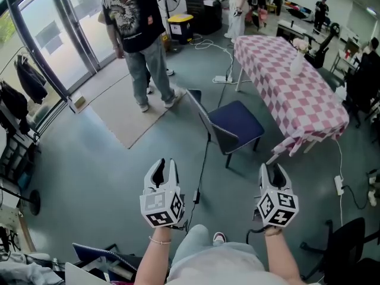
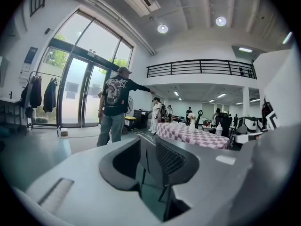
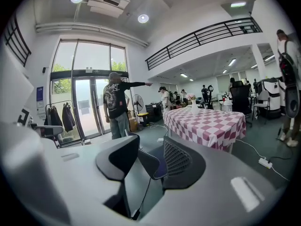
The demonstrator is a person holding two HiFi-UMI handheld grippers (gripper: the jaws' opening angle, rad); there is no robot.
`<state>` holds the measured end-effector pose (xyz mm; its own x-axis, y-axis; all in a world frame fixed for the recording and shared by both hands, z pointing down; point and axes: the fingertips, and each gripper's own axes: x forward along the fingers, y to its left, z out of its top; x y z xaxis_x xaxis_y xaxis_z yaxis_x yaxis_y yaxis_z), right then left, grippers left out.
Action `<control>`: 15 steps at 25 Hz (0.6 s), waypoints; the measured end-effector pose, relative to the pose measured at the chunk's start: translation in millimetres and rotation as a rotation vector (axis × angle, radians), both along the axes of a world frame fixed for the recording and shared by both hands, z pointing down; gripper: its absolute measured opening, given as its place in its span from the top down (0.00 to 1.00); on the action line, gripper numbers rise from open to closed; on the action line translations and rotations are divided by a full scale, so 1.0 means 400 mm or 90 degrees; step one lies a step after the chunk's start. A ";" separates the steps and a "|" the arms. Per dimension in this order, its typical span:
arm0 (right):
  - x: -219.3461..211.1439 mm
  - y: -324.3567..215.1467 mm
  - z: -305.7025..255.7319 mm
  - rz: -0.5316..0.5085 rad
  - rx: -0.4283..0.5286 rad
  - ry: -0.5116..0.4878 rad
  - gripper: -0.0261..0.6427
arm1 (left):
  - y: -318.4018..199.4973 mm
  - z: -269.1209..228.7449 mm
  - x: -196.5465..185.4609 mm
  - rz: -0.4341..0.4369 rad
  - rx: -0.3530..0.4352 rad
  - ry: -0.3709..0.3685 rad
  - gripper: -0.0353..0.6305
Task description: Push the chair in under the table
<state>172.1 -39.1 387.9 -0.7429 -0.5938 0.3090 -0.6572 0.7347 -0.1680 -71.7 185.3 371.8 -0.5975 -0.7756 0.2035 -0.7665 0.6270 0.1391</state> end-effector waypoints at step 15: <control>-0.325 -0.128 0.060 0.119 -0.032 0.026 0.74 | -0.168 0.036 -0.512 0.059 0.025 0.023 0.82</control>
<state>42.1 -90.5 412.0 -0.6070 -0.7040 0.3687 -0.7888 0.5901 -0.1719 -276.4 117.9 386.3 -0.5156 -0.8349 0.1926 -0.8149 0.5473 0.1908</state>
